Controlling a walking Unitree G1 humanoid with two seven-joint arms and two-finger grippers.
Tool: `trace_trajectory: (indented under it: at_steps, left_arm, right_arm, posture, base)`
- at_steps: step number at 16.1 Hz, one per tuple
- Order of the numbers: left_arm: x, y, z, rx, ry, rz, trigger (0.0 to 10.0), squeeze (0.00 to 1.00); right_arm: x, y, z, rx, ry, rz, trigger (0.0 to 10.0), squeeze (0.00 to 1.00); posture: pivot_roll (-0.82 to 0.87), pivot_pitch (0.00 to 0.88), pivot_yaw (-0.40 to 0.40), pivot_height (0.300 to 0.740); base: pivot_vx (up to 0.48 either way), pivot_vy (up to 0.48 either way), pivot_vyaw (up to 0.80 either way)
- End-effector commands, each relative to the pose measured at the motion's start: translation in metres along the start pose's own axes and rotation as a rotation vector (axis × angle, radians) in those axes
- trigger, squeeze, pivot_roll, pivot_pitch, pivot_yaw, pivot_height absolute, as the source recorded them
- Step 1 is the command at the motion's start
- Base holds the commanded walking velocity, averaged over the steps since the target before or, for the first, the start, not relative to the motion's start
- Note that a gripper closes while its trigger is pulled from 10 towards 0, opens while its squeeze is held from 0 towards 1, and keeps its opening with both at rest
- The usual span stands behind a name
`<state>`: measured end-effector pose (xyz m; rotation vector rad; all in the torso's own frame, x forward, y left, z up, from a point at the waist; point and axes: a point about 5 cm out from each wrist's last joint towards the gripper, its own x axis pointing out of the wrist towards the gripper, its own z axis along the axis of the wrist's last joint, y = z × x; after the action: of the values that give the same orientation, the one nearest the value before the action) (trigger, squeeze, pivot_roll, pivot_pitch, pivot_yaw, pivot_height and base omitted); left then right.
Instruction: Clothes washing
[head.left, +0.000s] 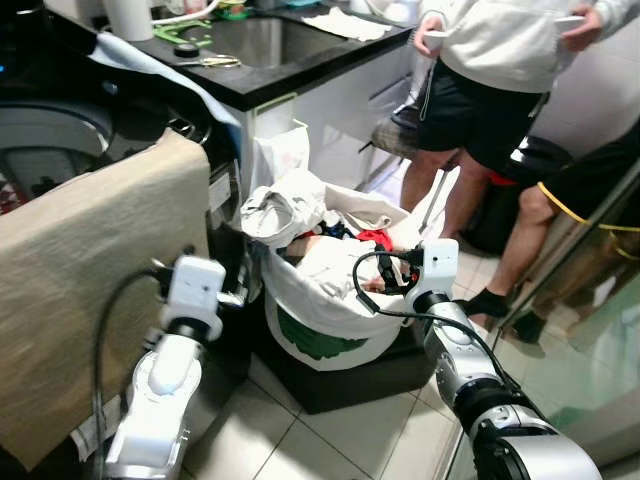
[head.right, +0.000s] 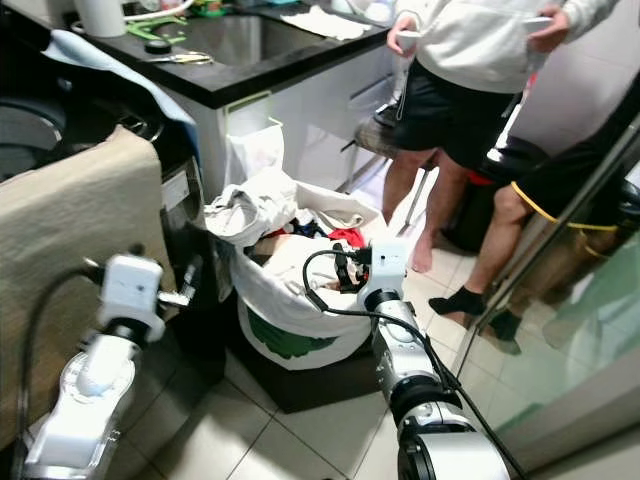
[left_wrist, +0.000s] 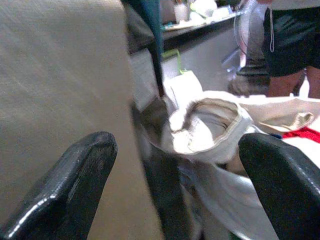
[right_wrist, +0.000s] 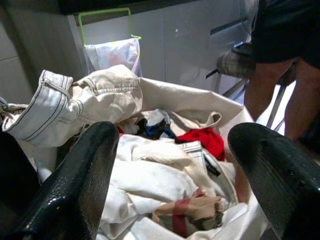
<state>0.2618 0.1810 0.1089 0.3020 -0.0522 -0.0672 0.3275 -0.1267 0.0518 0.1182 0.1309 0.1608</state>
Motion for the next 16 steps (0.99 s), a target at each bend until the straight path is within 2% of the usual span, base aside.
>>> trace_trajectory:
  at_steps: [1,3,6,7,10,11,13,16]
  left_arm:
    - [-0.001,0.01,0.005,0.009,-0.002,0.009,10.0,0.0]
    - [-0.004,0.018,0.003,0.018,0.015,0.046,10.0,0.0]
    - [-0.005,0.005,-0.001,-0.035,0.037,0.059,10.0,0.0]
    - [-0.003,-0.003,0.0,-0.062,0.031,0.054,10.0,0.0]
    - [0.002,-0.012,-0.003,-0.114,0.039,0.048,10.0,0.0]
    - [0.005,-0.017,-0.009,-0.126,0.055,0.036,10.0,0.0]
    - [0.009,-0.026,-0.015,-0.135,0.073,0.012,10.0,0.0]
    - [0.013,-0.034,-0.019,-0.145,0.082,-0.008,10.0,0.0]
  right_arm:
    - [0.003,0.002,0.001,0.012,0.005,-0.01,10.0,0.0]
    - [0.004,0.01,0.001,-0.017,0.004,0.032,10.0,0.0]
    - [0.005,0.011,0.003,-0.036,0.001,0.049,10.0,0.0]
    - [0.005,0.005,0.006,-0.072,-0.011,0.038,10.0,0.0]
    - [0.008,-0.003,0.022,-0.115,-0.081,0.045,10.0,0.0]
    - [0.008,-0.012,0.026,-0.127,-0.094,0.02,10.0,0.0]
    - [0.004,-0.028,0.026,-0.129,-0.088,-0.032,10.0,0.0]
    - [-0.001,-0.033,0.021,-0.164,-0.069,-0.024,10.0,0.0]
  posture:
    - [0.35,0.0,-0.09,0.74]
    - [0.35,0.0,-0.098,0.74]
    - [0.34,0.0,-0.116,0.74]
    - [0.31,0.0,-0.133,0.74]
    - [0.25,0.0,-0.127,0.74]
    - [0.22,0.0,-0.123,0.74]
    - [0.18,0.0,-0.123,0.74]
    - [0.15,0.0,-0.11,0.74]
  base:
    - [0.0,0.0,0.0]
    - [0.0,0.0,0.0]
    - [0.0,0.0,0.0]
    - [0.0,0.0,0.0]
    - [0.0,0.0,0.0]
    - [0.0,0.0,0.0]
    - [0.0,0.0,0.0]
    - [0.0,0.0,0.0]
